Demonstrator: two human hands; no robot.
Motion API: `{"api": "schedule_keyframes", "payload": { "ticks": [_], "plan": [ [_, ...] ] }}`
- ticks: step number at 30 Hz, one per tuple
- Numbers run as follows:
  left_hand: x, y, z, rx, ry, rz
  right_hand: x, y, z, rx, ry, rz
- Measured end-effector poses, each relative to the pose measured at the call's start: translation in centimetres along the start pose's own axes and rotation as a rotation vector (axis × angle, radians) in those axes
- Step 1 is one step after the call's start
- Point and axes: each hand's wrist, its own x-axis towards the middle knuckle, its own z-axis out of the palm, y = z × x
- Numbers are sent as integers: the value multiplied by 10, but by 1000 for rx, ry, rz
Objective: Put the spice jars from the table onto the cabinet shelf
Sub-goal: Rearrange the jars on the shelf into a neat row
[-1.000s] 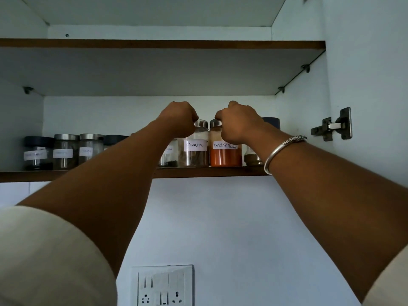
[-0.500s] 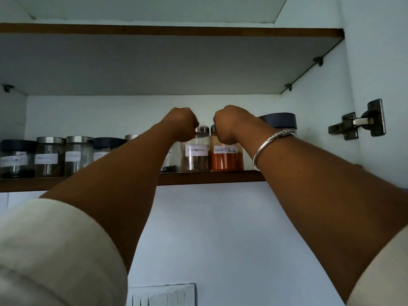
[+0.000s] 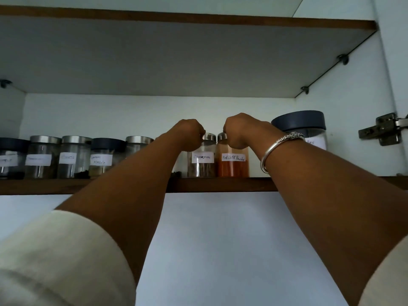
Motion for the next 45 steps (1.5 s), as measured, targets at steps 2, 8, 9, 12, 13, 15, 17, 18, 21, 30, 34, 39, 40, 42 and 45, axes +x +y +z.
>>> {"api": "schedule_keyframes", "payload": {
  "ticks": [2,8,9,12,13,15,17,18,21,30,34,39,40,42,45],
  "plan": [
    [4,0,3,50,-31,-5,4,-2,3,-8,-20,17],
    [12,1,13,135,-122,-29,17,-10,14,-18,-73,44],
    [12,1,14,148,-137,-32,19,-11,17,-7,-71,44],
    [13,-2,16,188,-174,-22,20,-10,21,46,-56,42],
    [14,-3,17,206,-186,-14,19,-9,22,60,-60,37],
    [15,-3,19,240,-221,19,18,-5,25,73,-68,16],
    [15,-3,21,290,-258,49,19,-2,28,67,-60,-8],
    [16,-4,22,315,-268,54,20,-2,31,72,-56,-13],
    [18,-6,24,368,-290,49,24,0,35,78,-63,-29],
    [16,-4,30,333,-318,-25,28,1,38,58,-107,-56],
    [15,-8,34,346,-305,-13,29,2,44,0,-95,-37],
    [17,-9,35,324,-243,-39,34,4,47,-70,-66,-59],
    [17,-9,36,319,-245,-46,34,4,46,-80,-74,-68],
    [18,-9,38,308,-235,-76,36,3,46,-87,-88,-74],
    [19,-9,39,273,-228,-132,36,2,46,-90,-83,-73]
  ]
}}
